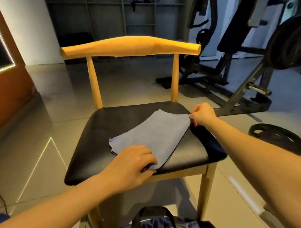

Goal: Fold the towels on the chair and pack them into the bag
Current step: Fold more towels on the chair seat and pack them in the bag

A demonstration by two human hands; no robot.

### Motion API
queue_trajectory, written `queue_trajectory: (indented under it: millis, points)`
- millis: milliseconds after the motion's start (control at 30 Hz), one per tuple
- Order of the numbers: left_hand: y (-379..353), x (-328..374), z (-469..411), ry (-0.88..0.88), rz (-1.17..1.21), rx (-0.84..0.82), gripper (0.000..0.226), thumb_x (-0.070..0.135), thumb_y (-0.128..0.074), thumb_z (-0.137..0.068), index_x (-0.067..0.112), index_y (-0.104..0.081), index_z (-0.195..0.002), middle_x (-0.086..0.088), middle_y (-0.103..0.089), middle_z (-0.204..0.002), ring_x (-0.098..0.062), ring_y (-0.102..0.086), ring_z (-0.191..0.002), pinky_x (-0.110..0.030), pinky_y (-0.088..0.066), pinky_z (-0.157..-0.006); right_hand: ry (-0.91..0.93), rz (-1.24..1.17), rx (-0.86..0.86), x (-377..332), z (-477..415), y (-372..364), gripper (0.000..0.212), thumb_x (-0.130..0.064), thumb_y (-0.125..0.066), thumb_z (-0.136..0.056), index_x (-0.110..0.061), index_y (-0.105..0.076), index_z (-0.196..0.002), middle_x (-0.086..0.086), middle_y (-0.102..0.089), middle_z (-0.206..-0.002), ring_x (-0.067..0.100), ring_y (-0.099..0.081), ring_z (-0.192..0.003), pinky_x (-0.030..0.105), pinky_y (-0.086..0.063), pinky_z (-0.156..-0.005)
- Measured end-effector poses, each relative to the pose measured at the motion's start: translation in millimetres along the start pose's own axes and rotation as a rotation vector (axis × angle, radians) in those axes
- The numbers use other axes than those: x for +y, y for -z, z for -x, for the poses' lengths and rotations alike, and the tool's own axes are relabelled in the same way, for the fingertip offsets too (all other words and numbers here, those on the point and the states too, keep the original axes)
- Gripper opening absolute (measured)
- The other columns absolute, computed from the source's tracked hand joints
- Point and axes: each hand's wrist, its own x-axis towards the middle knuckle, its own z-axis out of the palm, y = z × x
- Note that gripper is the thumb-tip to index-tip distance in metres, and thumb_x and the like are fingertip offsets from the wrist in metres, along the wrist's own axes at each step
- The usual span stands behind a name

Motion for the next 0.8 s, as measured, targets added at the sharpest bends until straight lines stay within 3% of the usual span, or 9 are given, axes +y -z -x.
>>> queue_trajectory:
  millis: [100,167,267,400,500,600,800]
  points:
    - [-4.1,0.5,-2.4,0.056,0.073,-0.007,0.016,0.036,-0.066,-0.088,0.024,-0.071,-0.097,0.011,-0.064,-0.089,-0.008,-0.056,-0.083,-0.029,-0.051,-0.072,0.263,0.288,0.077,-15.4,34.5,4.3,0.009,-0.015,-0.062,-0.089,-0.02,-0.067,-0.083,0.001,-0.065,-0.083,0.026,-0.064,-0.082,0.034,-0.048,-0.065]
    - [-2.8,-9.0,3.9,0.039,0.02,-0.043,0.021,0.038,-0.069,-0.086,0.026,-0.067,-0.103,0.011,-0.063,-0.096,-0.009,-0.054,-0.087,-0.028,-0.05,-0.075,0.496,0.257,-0.05,-25.8,74.7,3.7,0.013,-0.018,-0.064,-0.088,-0.027,-0.067,-0.08,-0.006,-0.066,-0.081,0.015,-0.064,-0.077,0.031,-0.048,-0.064]
    - [7.8,-27.5,15.5,0.038,-0.11,-0.059,0.029,0.055,-0.062,-0.089,0.03,-0.064,-0.104,0.01,-0.058,-0.102,-0.009,-0.052,-0.09,-0.026,-0.05,-0.076,0.736,0.181,-0.334,-29.2,133.6,-3.1,0.002,-0.027,-0.071,-0.09,-0.026,-0.071,-0.091,-0.008,-0.063,-0.093,0.009,-0.063,-0.081,0.027,-0.053,-0.069]
    - [20.9,-41.5,32.0,0.102,-0.134,-0.065,0.04,0.067,-0.056,-0.089,0.033,-0.067,-0.104,0.014,-0.058,-0.106,-0.004,-0.051,-0.093,-0.021,-0.047,-0.078,0.969,0.327,-0.442,-21.9,169.5,-24.9,0.033,-0.049,-0.072,-0.085,-0.025,-0.068,-0.107,-0.005,-0.057,-0.106,0.014,-0.056,-0.093,0.037,-0.051,-0.076]
    - [27.2,-48.5,41.6,0.165,-0.094,-0.045,0.044,0.065,-0.056,-0.089,0.031,-0.073,-0.109,0.014,-0.063,-0.111,-0.003,-0.054,-0.097,-0.021,-0.05,-0.081,1.118,0.513,-0.397,-12.2,179.7,-38.1,0.052,-0.062,-0.071,-0.081,-0.025,-0.061,-0.116,-0.003,-0.053,-0.109,0.018,-0.05,-0.097,0.038,-0.046,-0.08]
    - [28.8,-59.2,46.7,0.256,-0.06,-0.037,0.047,0.066,-0.06,-0.087,0.033,-0.072,-0.118,0.017,-0.061,-0.118,-0.003,-0.054,-0.105,-0.023,-0.052,-0.087,1.234,0.624,-0.28,-1.5,185.3,-42.4,0.055,-0.058,-0.073,-0.08,-0.023,-0.054,-0.117,-0.001,-0.051,-0.111,0.02,-0.047,-0.097,0.036,-0.043,-0.077]
    - [27.3,-76.0,54.8,0.359,0.038,0.016,0.031,0.044,-0.069,-0.092,0.033,-0.072,-0.121,0.019,-0.061,-0.118,-0.004,-0.055,-0.11,-0.031,-0.052,-0.095,1.244,0.643,0.03,8.3,189.5,-66.8,0.018,-0.022,-0.073,-0.085,-0.018,-0.059,-0.096,0.004,-0.056,-0.091,0.024,-0.048,-0.076,0.039,-0.045,-0.06]
